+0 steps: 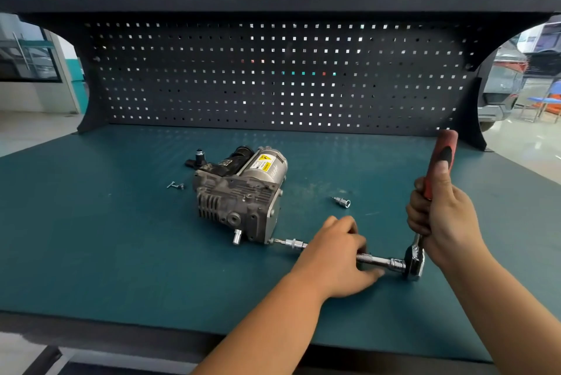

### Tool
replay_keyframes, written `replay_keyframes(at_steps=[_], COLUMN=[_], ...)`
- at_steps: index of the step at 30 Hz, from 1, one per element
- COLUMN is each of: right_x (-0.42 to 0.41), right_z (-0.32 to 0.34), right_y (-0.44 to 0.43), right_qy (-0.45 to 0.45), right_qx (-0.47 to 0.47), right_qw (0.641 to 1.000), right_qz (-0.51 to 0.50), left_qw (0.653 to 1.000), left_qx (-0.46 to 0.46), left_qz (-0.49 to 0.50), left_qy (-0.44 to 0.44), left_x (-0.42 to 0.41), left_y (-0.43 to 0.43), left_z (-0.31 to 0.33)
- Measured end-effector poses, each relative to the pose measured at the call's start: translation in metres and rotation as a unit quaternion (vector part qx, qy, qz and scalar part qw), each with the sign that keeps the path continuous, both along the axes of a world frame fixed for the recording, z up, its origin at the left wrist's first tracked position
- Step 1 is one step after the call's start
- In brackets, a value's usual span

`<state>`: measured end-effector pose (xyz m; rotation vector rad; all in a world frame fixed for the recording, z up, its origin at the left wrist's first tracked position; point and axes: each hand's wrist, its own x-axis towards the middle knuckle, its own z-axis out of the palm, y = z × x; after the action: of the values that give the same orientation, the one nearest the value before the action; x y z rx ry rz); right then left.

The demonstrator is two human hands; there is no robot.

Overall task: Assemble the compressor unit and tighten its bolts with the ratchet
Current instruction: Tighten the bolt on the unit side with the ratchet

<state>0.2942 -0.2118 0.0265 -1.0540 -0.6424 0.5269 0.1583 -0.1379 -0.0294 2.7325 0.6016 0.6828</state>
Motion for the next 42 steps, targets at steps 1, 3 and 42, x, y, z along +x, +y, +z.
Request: replay_keyframes(at_steps=[1, 3, 42], right_x=[0.000, -0.002, -0.040], right_z=[-0.001, -0.004, -0.007], right_y=[-0.002, -0.006, -0.035], right_qy=[-0.003, -0.014, -0.142], right_qx=[0.007, 0.016, 0.102], right_qw=[1.000, 1.000, 0.982], right_qz=[0.003, 0.010, 0.069], left_qw=[1.000, 0.999, 0.992], left_qx=[0.006, 0.013, 0.102], left_qz=[0.002, 0.011, 0.003], left_qy=[0.011, 0.030, 0.071], left_x=[0.000, 0.001, 0.014], left_y=[0.000, -0.001, -0.024], left_z=[0.000, 0.001, 0.005])
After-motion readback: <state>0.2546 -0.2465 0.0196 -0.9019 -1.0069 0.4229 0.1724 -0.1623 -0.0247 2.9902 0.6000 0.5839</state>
